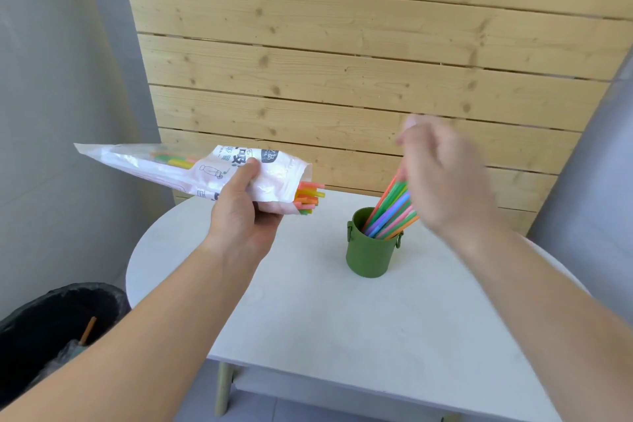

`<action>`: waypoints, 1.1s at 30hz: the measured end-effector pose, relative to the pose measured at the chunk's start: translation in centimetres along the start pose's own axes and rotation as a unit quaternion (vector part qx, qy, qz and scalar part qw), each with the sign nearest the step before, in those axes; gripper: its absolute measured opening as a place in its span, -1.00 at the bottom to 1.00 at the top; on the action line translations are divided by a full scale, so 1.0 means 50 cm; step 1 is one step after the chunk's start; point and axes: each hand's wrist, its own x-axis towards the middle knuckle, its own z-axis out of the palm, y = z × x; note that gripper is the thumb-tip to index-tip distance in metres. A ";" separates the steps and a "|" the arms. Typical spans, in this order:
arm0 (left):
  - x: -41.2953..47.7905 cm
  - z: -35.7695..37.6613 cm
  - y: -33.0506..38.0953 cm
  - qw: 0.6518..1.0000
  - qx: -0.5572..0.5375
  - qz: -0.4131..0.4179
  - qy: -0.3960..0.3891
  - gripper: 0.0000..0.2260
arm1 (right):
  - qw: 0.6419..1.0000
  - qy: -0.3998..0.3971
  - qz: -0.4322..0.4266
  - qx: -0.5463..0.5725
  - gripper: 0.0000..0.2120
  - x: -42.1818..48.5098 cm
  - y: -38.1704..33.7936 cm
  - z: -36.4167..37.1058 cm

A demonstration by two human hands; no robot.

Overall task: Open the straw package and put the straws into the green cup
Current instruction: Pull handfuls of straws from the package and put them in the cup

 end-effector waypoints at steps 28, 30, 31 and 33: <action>-0.026 0.031 -0.025 0.996 0.013 0.039 0.084 -0.62 | 0.907 -0.087 0.266 0.316 -0.84 -0.093 0.020 0.125; -0.022 0.027 -0.020 0.995 0.010 0.040 0.090 -0.62 | 0.895 -0.082 0.286 0.332 -0.81 -0.088 0.025 0.119; -0.021 0.025 -0.020 0.995 0.009 0.039 0.092 -0.62 | 0.892 -0.083 0.292 0.336 -0.78 -0.088 0.027 0.117; -0.022 0.024 -0.022 0.995 0.011 0.034 0.091 -0.62 | 0.892 -0.093 0.291 0.334 -0.69 -0.092 0.028 0.117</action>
